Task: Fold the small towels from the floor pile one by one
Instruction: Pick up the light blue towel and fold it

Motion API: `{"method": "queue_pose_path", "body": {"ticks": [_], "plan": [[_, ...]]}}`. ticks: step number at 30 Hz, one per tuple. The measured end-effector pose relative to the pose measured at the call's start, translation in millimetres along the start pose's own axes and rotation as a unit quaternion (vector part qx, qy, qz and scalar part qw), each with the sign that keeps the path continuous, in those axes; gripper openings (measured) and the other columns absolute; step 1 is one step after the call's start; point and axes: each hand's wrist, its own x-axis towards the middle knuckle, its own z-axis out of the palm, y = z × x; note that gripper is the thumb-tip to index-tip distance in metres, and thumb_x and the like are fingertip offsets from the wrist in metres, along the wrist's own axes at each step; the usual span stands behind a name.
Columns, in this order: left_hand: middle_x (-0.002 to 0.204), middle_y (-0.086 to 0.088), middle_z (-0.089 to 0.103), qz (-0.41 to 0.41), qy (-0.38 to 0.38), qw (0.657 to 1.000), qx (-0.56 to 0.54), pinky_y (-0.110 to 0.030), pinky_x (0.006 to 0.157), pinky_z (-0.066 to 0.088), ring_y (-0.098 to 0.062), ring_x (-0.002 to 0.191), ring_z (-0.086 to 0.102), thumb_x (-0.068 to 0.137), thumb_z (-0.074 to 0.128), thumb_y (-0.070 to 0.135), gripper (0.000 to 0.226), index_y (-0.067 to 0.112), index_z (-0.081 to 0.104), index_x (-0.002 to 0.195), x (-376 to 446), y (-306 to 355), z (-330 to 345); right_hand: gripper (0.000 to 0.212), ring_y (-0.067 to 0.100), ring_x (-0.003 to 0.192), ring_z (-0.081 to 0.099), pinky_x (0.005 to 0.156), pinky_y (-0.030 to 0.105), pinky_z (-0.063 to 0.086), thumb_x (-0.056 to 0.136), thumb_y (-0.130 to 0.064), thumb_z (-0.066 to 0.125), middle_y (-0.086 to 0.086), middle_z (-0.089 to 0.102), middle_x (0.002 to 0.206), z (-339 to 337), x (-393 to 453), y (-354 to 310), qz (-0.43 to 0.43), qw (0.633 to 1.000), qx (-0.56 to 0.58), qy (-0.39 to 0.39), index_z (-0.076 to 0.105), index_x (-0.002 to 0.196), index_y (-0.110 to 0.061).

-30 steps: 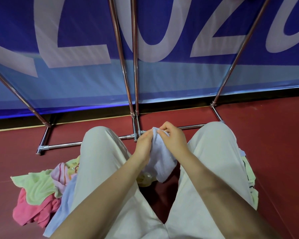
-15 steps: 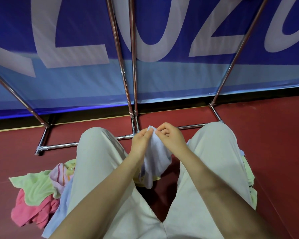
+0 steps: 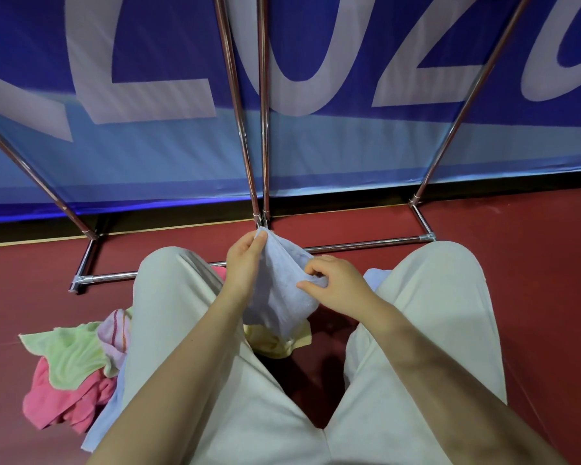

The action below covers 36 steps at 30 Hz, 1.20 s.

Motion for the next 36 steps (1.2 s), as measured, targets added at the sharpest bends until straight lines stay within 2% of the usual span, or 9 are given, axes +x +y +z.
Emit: {"method": "queue_pose_path", "body": {"ticks": [3, 6, 10, 17, 22, 26, 32, 35, 36], "plan": [[0.074, 0.013, 0.059, -0.005, -0.001, 1.0, 0.008, -0.014, 0.067, 0.039, 0.005, 0.068, 0.05, 0.098, 0.051, 0.023, 0.025, 0.024, 0.066, 0.078, -0.6, -1.2, -1.4, 0.028, 0.011, 0.067, 0.045, 0.063, 0.029, 0.039, 0.079, -0.036, 0.07, -0.012, 0.042, 0.068, 1.9, 0.1, -2.4, -0.006, 1.0, -0.017, -0.005, 0.043, 0.069, -0.036], [0.078, 0.011, 0.061, 0.0, -0.005, 1.0, 0.014, -0.012, 0.067, 0.041, 0.008, 0.067, 0.051, 0.098, 0.051, 0.024, 0.023, 0.023, 0.067, 0.082, -1.5, -2.4, -3.2, 0.019, 0.012, 0.072, 0.045, 0.066, 0.03, 0.042, 0.08, -0.034, 0.069, -0.008, 0.047, 0.07, 2.5, -0.1, -5.9, -0.013, 0.999, -0.02, -0.029, 0.052, 0.072, -0.031], [0.079, 0.011, 0.062, 0.006, 0.009, 1.0, 0.013, -0.011, 0.069, 0.042, 0.002, 0.074, 0.052, 0.098, 0.052, 0.023, 0.023, 0.026, 0.068, 0.082, -1.7, -3.9, -5.6, 0.012, 0.01, 0.071, 0.038, 0.065, 0.014, 0.028, 0.082, -0.028, 0.07, -0.016, 0.036, 0.056, 2.1, 0.8, -9.6, -0.059, 0.996, -0.066, -0.018, 0.063, 0.077, -0.02], [0.083, 0.009, 0.062, 0.003, 0.042, 0.999, 0.003, -0.019, 0.074, 0.041, -0.001, 0.078, 0.05, 0.098, 0.053, 0.024, 0.024, 0.025, 0.068, 0.079, 1.6, -0.6, -9.7, 0.027, 0.012, 0.085, 0.038, 0.067, 0.027, 0.035, 0.087, -0.034, 0.064, -0.012, 0.04, 0.068, 2.8, 5.3, 4.0, 0.037, 0.992, -0.112, 0.04, 0.05, 0.071, -0.017], [0.081, 0.011, 0.062, 0.005, 0.056, 0.998, -0.03, -0.021, 0.078, 0.042, -0.003, 0.081, 0.052, 0.097, 0.055, 0.023, 0.026, 0.031, 0.068, 0.076, 5.3, -1.2, -12.5, 0.027, 0.016, 0.081, 0.048, 0.068, 0.031, 0.044, 0.081, -0.031, 0.072, -0.005, 0.051, 0.085, 5.1, 8.9, 9.0, 0.085, 0.991, -0.011, 0.101, 0.055, 0.07, -0.013], [0.084, 0.012, 0.063, -0.008, 0.061, 0.997, -0.043, -0.022, 0.082, 0.044, -0.004, 0.085, 0.053, 0.097, 0.054, 0.026, 0.024, 0.031, 0.069, 0.079, 4.3, 0.0, -13.7, 0.024, 0.015, 0.064, 0.05, 0.064, 0.033, 0.043, 0.083, -0.031, 0.069, -0.006, 0.054, 0.071, 3.5, 10.6, 6.5, 0.131, 0.986, 0.041, 0.095, 0.051, 0.074, -0.017], [0.091, 0.012, 0.068, 0.012, 0.03, 0.999, -0.037, -0.024, 0.088, 0.045, -0.005, 0.092, 0.057, 0.098, 0.052, 0.029, 0.021, 0.025, 0.072, 0.093, 3.0, 2.1, -15.5, 0.017, 0.007, 0.065, 0.051, 0.067, 0.027, 0.043, 0.086, -0.019, 0.064, -0.011, 0.052, 0.07, 3.6, 12.2, 5.9, 0.164, 0.978, 0.102, 0.083, 0.055, 0.1, -0.019], [0.094, 0.005, 0.067, 0.042, -0.004, 0.999, -0.016, -0.022, 0.085, 0.042, -0.005, 0.091, 0.056, 0.099, 0.051, 0.025, 0.024, 0.013, 0.071, 0.102, 0.0, 3.4, -14.5, 0.004, 0.012, 0.072, 0.052, 0.068, 0.027, 0.04, 0.088, -0.018, 0.059, -0.004, 0.057, 0.08, 5.2, 11.8, 10.1, 0.174, 0.979, 0.084, 0.062, 0.061, 0.087, -0.015], [0.096, 0.002, 0.068, 0.046, -0.009, 0.999, -0.015, -0.021, 0.086, 0.042, -0.005, 0.092, 0.056, 0.099, 0.051, 0.025, 0.025, 0.012, 0.071, 0.104, -1.1, 4.1, -14.3, 0.009, 0.013, 0.072, 0.05, 0.068, 0.026, 0.038, 0.089, -0.018, 0.058, -0.001, 0.056, 0.084, 5.7, 11.7, 10.6, 0.18, 0.977, 0.091, 0.066, 0.06, 0.081, -0.013]]}}
